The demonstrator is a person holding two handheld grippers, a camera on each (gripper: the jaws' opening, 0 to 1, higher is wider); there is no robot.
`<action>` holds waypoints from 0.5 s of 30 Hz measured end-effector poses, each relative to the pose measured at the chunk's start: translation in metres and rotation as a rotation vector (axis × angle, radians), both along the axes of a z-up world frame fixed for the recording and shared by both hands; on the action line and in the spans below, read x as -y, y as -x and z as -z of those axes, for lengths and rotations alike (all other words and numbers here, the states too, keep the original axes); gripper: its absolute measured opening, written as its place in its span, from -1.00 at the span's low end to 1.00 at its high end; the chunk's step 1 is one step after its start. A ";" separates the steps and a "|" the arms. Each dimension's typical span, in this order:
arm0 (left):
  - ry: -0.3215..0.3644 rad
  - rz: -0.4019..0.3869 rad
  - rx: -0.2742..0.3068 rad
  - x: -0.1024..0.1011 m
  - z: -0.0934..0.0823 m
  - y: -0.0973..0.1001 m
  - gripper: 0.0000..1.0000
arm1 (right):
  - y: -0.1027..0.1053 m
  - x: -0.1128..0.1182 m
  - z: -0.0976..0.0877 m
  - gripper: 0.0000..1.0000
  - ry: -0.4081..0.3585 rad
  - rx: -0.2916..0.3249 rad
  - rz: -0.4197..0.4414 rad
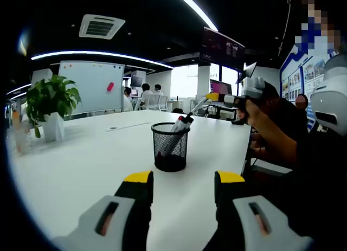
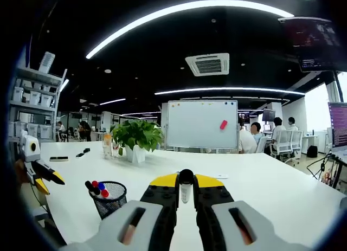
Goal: Pick up the whiteboard markers from the pen holder and place them facing the whiteboard neatly
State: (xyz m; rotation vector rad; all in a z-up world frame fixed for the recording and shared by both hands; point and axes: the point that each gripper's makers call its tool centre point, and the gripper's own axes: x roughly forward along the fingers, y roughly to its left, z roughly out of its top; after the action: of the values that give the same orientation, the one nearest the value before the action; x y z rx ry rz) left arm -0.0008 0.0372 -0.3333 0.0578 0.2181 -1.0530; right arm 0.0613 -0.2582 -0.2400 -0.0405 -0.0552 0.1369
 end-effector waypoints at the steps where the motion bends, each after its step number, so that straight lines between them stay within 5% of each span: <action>1: -0.001 -0.001 -0.001 0.000 0.001 0.000 -0.07 | 0.000 0.001 0.001 -0.74 -0.005 -0.003 0.005; 15: -0.002 -0.003 -0.009 0.000 0.004 -0.001 -0.07 | -0.004 0.015 0.012 -0.74 -0.035 -0.011 0.040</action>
State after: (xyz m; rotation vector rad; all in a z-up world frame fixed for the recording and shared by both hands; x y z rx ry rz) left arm 0.0003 0.0373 -0.3373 0.0550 0.2274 -1.0500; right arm 0.0657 -0.2731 -0.2520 -0.0055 -0.0456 0.0959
